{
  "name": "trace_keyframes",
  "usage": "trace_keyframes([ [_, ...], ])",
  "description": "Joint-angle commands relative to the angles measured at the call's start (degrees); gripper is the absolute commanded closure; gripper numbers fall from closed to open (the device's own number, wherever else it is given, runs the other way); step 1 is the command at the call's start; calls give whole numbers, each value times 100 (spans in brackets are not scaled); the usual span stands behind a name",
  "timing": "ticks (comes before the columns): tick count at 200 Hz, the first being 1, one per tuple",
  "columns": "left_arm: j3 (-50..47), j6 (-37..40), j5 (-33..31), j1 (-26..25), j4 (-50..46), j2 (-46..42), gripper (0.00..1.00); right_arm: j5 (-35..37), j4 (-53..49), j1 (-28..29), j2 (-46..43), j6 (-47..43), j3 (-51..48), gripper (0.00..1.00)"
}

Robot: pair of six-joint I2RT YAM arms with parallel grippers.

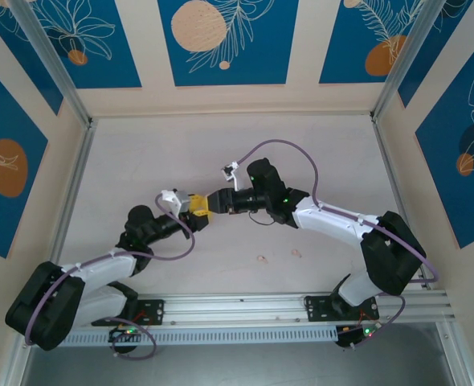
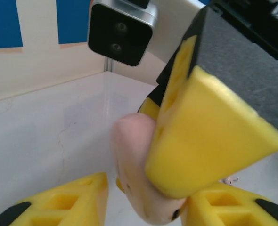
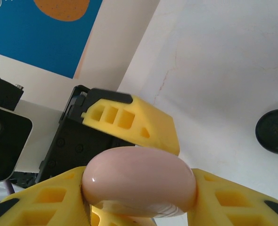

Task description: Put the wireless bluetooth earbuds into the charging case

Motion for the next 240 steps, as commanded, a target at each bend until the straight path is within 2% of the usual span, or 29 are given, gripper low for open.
trace_keyframes([
  [1,164,-84,-97,-55,364,-55,64,-65,74,75,-21,55,-65,59],
  [41,178,-237,-50,-64,435,-48,84,3,85,108,-70,-24,-74,58],
  [77,167,-470,65,-56,489,39,91,361,-135,-27,-622,-683,-214,35],
  [102,158,-674,336,-55,752,190,93,291,-334,-358,-1141,-1290,-306,30],
  [135,183,-1064,900,-57,1626,578,96,-895,-483,-918,-1569,-2395,-422,30],
  [157,282,-1455,1393,-55,2415,996,96,-1700,-952,-1206,-1691,-3534,-285,29],
  [179,561,-1699,1921,-64,2439,1259,97,-2244,-1732,-1501,-1647,-4585,59,28],
  [201,680,-1659,2160,-64,2439,1252,97,-3001,-2044,-1639,-1596,-5683,121,32],
  [240,808,-1704,2377,-64,2439,1146,97,-3138,-2624,-1648,-1218,-6484,480,35],
])
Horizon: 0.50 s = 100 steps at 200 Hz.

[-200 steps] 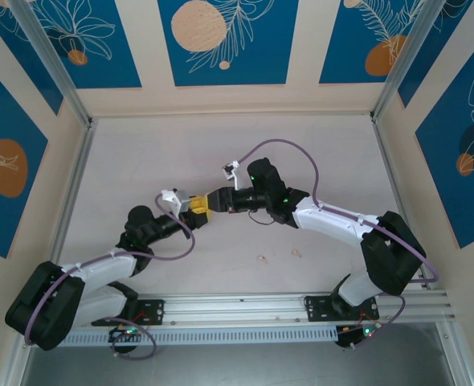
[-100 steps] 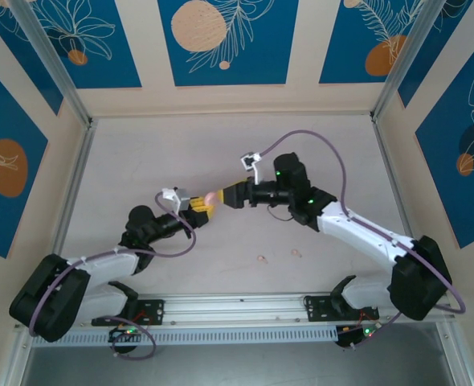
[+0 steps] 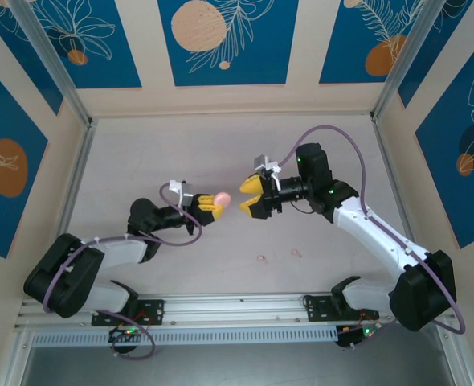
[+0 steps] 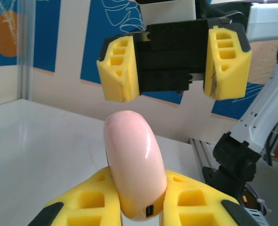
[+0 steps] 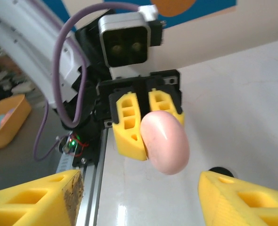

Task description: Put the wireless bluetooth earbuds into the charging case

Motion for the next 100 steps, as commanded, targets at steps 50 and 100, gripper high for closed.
trace_keyframes([
  [50,183,-91,456,-51,345,-226,97,-755,-1298,140,965,-1446,1083,38],
  [100,209,-74,448,-78,346,-301,97,-1152,-1949,341,1572,-1820,1680,44],
])
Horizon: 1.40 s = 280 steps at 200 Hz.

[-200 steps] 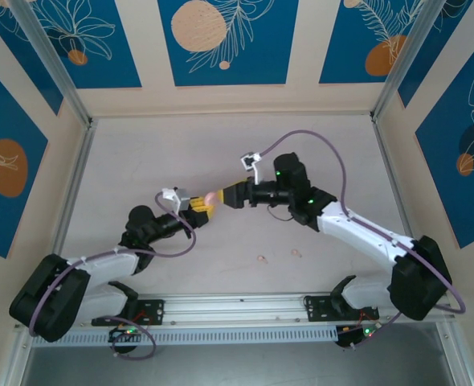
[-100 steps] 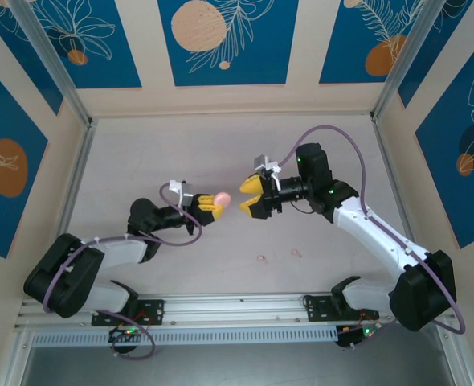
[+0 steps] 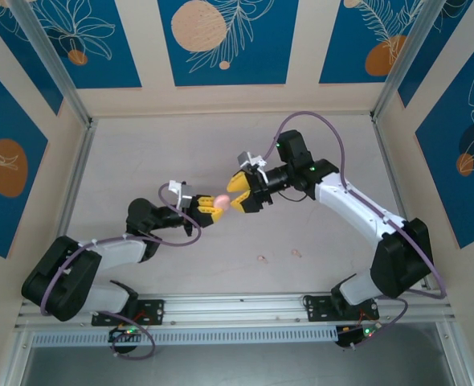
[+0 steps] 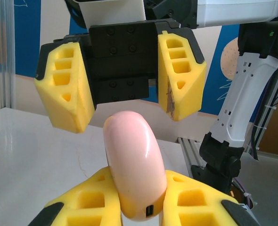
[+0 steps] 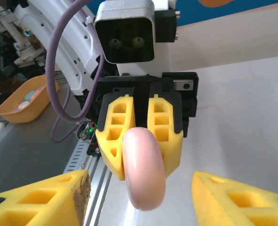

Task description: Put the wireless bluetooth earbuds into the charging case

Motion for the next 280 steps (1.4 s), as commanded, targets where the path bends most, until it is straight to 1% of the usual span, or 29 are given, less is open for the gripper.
trace_keyframes([
  [1,164,-36,151,-80,299,-156,97,-432,-600,105,210,-399,308,45],
  [42,164,-54,124,-84,299,-234,97,-574,-907,167,443,-663,480,59],
  [71,138,-89,107,-89,299,-260,96,-592,-1054,186,514,-813,595,84],
  [87,95,-90,40,-85,299,-246,93,-496,-1178,186,490,-877,643,90],
  [97,46,-64,-52,-84,295,-228,85,-329,-1299,186,450,-937,667,90],
  [103,4,-16,-120,-84,284,-219,77,-187,-1394,186,420,-988,692,90],
  [109,-40,49,-194,-84,255,-209,72,6,-1484,186,369,-1025,701,90],
  [123,-132,320,-343,-84,25,-218,61,700,-1726,240,253,-1167,744,90],
  [135,-201,638,-454,-92,-330,-260,55,1351,-1958,335,164,-1338,782,90],
  [147,-265,1027,-526,-93,-760,-314,54,2085,-2191,487,106,-1534,846,90],
  [166,-234,1574,-520,-106,-1594,-470,54,3059,-2625,798,142,-1921,1002,90],
  [184,-140,2039,-473,-149,-2376,-689,54,3591,-2819,1035,212,-2061,1128,89],
  [206,16,2522,-488,-254,-3307,-958,54,3722,-2889,1203,281,-2135,1250,89],
  [230,88,2768,-484,-363,-3828,-1125,57,3630,-2895,1258,336,-2190,1341,88],
  [250,145,2855,-485,-448,-4027,-1165,59,3600,-2994,1299,398,-2263,1451,88],
  [280,214,2787,-455,-477,-4021,-1194,62,3532,-3191,1370,483,-2384,1568,88],
])
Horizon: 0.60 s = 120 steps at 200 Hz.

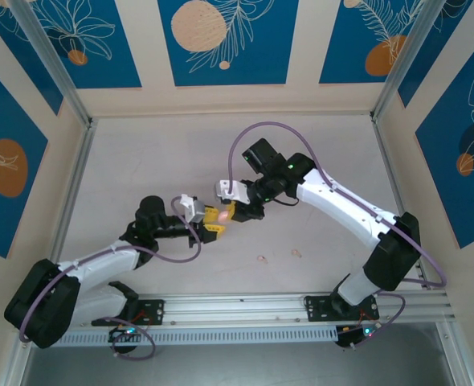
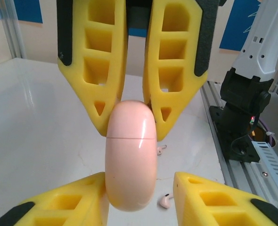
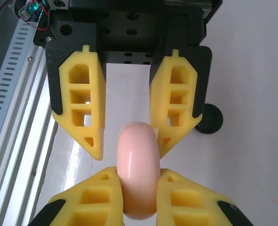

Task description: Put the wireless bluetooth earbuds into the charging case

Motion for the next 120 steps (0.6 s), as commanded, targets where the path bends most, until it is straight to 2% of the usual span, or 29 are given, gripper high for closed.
trace_keyframes([
  [1,176,198,97,-92,-253,-106,62,-69,-275,78,94,-234,240,88],
  [23,214,167,114,-92,-252,-132,64,-44,-377,114,155,-280,292,87],
  [50,252,144,153,-90,-259,-160,82,-44,-448,139,197,-289,328,87],
  [71,269,139,175,-94,-259,-173,88,-13,-410,124,161,-251,288,84],
  [90,247,60,211,-94,-95,-148,91,-197,-105,11,-78,-80,50,69],
  [105,226,-76,257,-93,154,-91,91,-799,343,-236,-401,189,-350,60],
  [120,178,-276,294,-98,512,-17,91,-1468,919,-501,-736,542,-843,55],
])
